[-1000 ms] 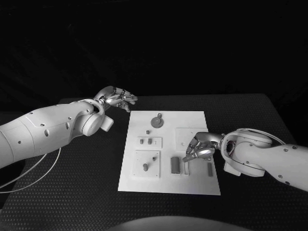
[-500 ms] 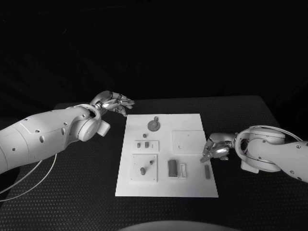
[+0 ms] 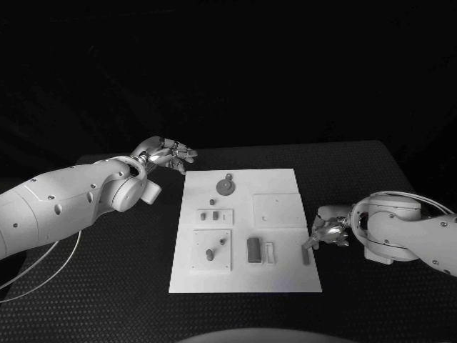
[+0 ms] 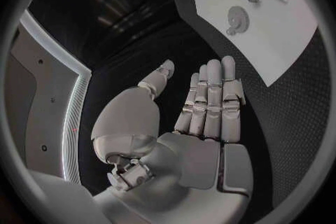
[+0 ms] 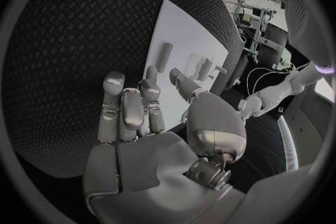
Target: Assemble the parts on the task board
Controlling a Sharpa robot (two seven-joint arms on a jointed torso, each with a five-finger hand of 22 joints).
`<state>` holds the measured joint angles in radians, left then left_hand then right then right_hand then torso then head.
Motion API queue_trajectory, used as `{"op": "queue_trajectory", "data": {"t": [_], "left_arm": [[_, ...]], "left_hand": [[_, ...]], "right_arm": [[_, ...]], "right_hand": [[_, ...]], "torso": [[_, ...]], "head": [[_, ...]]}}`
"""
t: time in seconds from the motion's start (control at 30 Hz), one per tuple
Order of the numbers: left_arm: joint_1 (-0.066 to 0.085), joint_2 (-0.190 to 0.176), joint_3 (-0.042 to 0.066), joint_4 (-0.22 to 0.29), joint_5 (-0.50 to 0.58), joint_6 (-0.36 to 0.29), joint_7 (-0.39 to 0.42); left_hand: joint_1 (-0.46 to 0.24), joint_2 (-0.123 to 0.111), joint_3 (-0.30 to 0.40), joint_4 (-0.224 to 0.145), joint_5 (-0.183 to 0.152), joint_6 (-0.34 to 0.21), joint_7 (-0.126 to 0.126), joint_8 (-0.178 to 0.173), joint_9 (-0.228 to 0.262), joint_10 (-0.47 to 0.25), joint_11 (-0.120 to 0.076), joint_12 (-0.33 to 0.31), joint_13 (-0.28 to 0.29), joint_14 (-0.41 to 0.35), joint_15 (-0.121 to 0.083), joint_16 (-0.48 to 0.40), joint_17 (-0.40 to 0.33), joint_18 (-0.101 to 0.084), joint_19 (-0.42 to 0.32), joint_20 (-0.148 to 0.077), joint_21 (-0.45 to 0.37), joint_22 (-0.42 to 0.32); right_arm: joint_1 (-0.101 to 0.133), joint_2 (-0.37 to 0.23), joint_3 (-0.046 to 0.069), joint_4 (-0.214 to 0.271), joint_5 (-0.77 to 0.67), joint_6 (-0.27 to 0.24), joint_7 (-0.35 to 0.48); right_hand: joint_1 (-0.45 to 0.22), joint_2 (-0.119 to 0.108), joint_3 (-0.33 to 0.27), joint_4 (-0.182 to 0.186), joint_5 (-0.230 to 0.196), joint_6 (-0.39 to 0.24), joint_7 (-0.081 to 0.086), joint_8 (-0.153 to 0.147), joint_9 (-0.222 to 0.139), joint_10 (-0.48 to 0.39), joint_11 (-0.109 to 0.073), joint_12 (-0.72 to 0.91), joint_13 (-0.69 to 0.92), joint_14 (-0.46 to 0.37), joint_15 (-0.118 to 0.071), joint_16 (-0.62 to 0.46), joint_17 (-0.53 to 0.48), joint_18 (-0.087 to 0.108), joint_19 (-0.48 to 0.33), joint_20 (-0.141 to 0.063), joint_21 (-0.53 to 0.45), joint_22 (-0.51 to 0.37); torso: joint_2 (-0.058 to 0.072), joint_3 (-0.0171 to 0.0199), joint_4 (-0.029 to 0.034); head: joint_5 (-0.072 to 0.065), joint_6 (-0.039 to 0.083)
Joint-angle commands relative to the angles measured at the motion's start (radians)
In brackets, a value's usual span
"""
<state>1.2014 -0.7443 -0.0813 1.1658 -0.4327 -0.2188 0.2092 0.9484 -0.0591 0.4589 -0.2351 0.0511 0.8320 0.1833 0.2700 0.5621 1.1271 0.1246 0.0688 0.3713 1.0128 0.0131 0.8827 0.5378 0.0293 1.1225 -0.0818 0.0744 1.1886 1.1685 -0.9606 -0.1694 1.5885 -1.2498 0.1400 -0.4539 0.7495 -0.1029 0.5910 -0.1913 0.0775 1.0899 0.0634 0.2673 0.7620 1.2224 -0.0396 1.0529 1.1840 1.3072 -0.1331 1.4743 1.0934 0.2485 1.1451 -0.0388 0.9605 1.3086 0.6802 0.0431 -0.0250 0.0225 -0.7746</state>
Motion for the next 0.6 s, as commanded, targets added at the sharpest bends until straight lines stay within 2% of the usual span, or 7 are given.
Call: {"op": "queue_trajectory", "data": {"t": [0.03,0.23,0.4,0.6], "left_arm": [[0.001,0.002,0.001,0.001,0.008,0.016,0.009],[0.001,0.001,0.001,0.002,0.008,0.017,0.008],[0.001,0.001,0.0,0.003,0.007,0.018,0.008],[0.001,-0.001,0.0,0.005,0.007,0.019,0.006]], "left_hand": [[-0.01,0.004,-0.006,-0.001,0.0,0.008,0.0,0.006,0.001,-0.006,-0.003,0.001,0.001,0.002,0.001,-0.004,0.001,0.012,0.006,-0.003,-0.005,0.001],[-0.01,0.006,-0.007,0.0,0.0,0.013,-0.002,0.008,0.002,-0.005,-0.003,0.001,0.002,0.002,0.001,-0.004,0.002,0.012,0.005,-0.002,-0.005,0.001],[-0.011,0.006,-0.007,0.0,0.0,0.013,-0.002,0.009,0.002,-0.005,-0.003,0.001,0.002,0.002,0.001,-0.004,0.002,0.012,0.005,-0.002,-0.005,0.002],[-0.011,0.006,-0.007,0.0,0.0,0.013,-0.002,0.009,0.002,-0.005,-0.004,0.001,0.002,0.002,0.001,-0.004,0.002,0.012,0.005,-0.002,-0.005,0.002]], "right_arm": [[-0.009,0.004,-0.002,-0.001,-0.028,0.049,-0.04],[-0.031,0.024,-0.004,-0.001,-0.031,0.043,-0.039],[-0.043,0.04,-0.004,-0.003,-0.031,0.039,-0.038],[-0.055,0.057,-0.004,-0.013,-0.109,0.024,-0.036]], "right_hand": [[-0.017,0.0,0.0,0.011,0.001,0.005,0.0,0.004,0.005,0.001,-0.006,0.0,-0.001,-0.001,0.0,-0.005,0.002,0.013,-0.006,-0.002,-0.004,0.017],[-0.057,-0.009,-0.001,0.03,0.001,0.002,-0.001,0.004,0.013,-0.001,-0.007,0.0,-0.003,-0.004,-0.001,-0.006,0.0,0.013,-0.009,-0.004,-0.004,0.018],[-0.059,-0.011,-0.001,0.031,0.001,0.002,-0.001,0.004,0.014,-0.001,-0.007,0.0,-0.003,-0.004,-0.001,-0.005,0.0,0.013,-0.009,-0.004,-0.004,0.018],[-0.055,-0.012,0.004,0.026,0.002,0.002,-0.001,0.004,0.016,-0.001,-0.007,0.0,-0.003,-0.005,-0.001,-0.005,-0.001,0.013,-0.01,-0.005,-0.003,0.018]], "torso": [[0.0,-0.0008,0.0008],[0.0,-0.0009,0.0019],[0.0,-0.0013,0.0019],[0.0,-0.0017,0.0024]], "head": [[-0.002,-0.004],[0.0,-0.009],[0.002,-0.012],[0.003,-0.016]]}}
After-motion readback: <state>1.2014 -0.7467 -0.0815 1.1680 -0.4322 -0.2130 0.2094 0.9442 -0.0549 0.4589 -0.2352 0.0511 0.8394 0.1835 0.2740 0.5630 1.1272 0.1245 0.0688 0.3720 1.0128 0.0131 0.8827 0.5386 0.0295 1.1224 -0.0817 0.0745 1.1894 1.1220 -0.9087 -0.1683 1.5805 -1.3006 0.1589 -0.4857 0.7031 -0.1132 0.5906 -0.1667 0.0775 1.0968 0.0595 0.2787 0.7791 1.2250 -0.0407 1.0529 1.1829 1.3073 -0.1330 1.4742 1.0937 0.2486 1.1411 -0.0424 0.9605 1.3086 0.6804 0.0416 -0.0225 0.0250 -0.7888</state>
